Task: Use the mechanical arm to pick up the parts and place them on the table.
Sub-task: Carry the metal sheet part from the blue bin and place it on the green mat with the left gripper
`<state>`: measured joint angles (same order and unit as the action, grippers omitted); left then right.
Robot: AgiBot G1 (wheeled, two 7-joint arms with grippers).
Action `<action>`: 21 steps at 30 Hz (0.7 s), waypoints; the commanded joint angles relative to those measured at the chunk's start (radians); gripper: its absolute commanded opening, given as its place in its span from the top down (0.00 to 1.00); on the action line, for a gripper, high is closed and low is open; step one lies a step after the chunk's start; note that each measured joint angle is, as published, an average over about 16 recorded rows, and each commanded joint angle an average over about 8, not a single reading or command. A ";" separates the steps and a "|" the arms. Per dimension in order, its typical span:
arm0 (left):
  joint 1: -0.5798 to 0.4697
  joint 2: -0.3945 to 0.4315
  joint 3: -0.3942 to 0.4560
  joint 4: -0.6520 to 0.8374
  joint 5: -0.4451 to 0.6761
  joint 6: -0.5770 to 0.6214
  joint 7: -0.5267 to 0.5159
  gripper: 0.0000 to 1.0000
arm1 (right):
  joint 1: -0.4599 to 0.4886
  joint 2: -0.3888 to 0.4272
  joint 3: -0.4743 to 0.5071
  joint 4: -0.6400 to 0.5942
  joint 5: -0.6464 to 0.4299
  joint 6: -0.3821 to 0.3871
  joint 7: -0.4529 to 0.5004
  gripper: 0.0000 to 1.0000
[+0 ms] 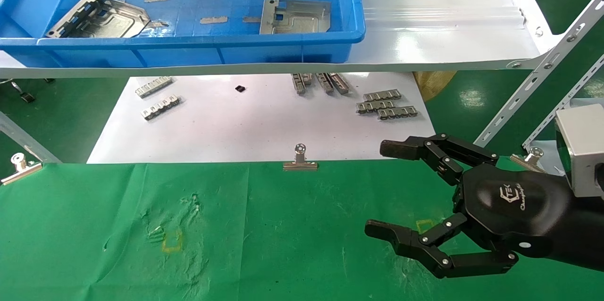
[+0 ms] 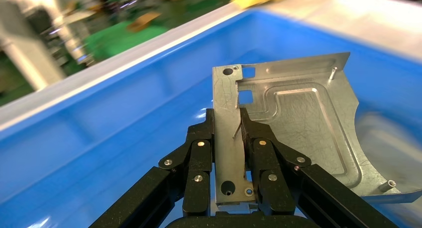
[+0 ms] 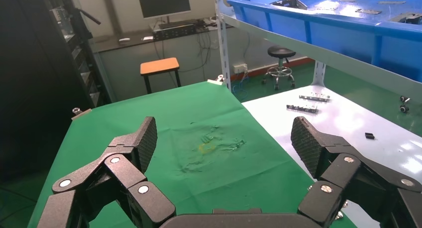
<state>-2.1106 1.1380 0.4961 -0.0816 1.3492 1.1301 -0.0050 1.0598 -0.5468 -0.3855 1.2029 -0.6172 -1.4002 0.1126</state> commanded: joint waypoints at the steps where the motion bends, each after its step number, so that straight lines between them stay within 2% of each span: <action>1: -0.003 -0.016 -0.009 -0.009 -0.014 0.063 0.014 1.00 | 0.000 0.000 0.000 0.000 0.000 0.000 0.000 0.00; 7: -0.004 -0.082 -0.021 -0.057 -0.051 0.356 0.078 1.00 | 0.000 0.000 0.000 0.000 0.000 0.000 0.000 0.00; 10: 0.017 -0.112 -0.012 -0.117 -0.074 0.451 0.108 1.00 | 0.000 0.000 0.000 0.000 0.000 0.000 0.000 0.00; 15: 0.120 -0.201 0.058 -0.366 -0.184 0.485 0.116 1.00 | 0.000 0.000 0.000 0.000 0.000 0.000 0.000 0.00; 19: 0.232 -0.329 0.168 -0.638 -0.306 0.480 0.106 1.00 | 0.000 0.000 0.000 0.000 0.000 0.000 0.000 0.00; 21: 0.277 -0.392 0.235 -0.746 -0.333 0.475 0.123 1.00 | 0.000 0.000 0.000 0.000 0.000 0.000 0.000 0.00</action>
<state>-1.8610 0.7731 0.7300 -0.7604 1.0790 1.6044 0.1579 1.0598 -0.5468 -0.3855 1.2029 -0.6172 -1.4002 0.1126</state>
